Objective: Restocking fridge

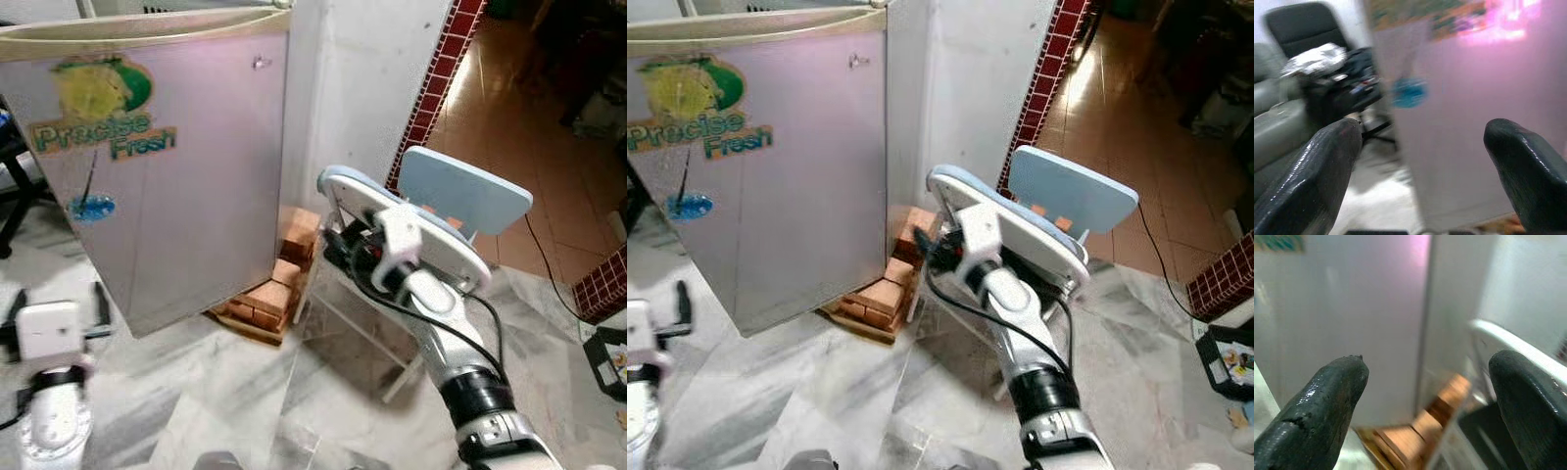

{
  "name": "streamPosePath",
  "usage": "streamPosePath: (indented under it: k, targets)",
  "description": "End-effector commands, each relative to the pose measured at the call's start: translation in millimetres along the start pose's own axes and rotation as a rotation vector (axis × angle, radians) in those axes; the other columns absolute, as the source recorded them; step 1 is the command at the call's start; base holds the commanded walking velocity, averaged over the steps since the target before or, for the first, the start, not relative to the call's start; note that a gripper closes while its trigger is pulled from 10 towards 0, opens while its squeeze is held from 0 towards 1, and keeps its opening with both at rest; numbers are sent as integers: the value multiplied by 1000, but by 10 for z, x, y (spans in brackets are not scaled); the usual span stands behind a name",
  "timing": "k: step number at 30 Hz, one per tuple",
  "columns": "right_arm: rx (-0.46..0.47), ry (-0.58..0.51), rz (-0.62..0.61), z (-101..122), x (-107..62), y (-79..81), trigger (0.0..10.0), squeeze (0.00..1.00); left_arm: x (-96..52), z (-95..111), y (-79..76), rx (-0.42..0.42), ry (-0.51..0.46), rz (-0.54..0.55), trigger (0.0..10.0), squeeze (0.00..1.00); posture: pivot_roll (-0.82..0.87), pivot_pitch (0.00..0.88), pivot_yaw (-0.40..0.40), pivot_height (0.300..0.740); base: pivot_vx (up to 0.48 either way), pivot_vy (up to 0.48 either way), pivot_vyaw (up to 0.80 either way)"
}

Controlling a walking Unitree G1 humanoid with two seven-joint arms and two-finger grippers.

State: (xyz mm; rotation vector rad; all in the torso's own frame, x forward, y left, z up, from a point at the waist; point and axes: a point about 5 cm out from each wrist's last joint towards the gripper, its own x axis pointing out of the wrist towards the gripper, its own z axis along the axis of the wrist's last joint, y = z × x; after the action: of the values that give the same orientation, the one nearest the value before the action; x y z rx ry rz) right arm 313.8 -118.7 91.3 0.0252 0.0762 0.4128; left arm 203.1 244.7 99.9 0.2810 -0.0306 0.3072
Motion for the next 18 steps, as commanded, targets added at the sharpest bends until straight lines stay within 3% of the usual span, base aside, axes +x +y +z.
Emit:
streamPosePath:
  k: [1, 3, 10, 12, 18]
  targets:
    - [-22, -4, -99, 33, -41, -115, 10000, 0, -15, 87, -95, 8, -20, -56, 10000, 0, 125, 29, -63, 740, 0, 0, 0]
    - [-9, 24, -181, -25, -82, -181, 10000, 0, -31, 129, -158, 18, -30, -91, 10000, 0, 123, 32, -62, 740, 0, 240, 0]
    - [19, 82, -212, -138, -175, -250, 10000, 0, -114, 106, -217, 14, 3, -135, 10000, 0, 113, 29, -58, 740, 0, 400, 0]
    - [-49, 72, -240, -133, -211, -299, 10000, 0, -125, 114, -247, 17, 1, -155, 10000, 0, 115, 25, -57, 740, 0, 480, 0]
    - [-15, 91, -295, -168, -200, -324, 10000, 0, -59, 176, -275, 12, -13, -157, 10000, 0, 114, 16, -53, 740, 0, 480, 0]
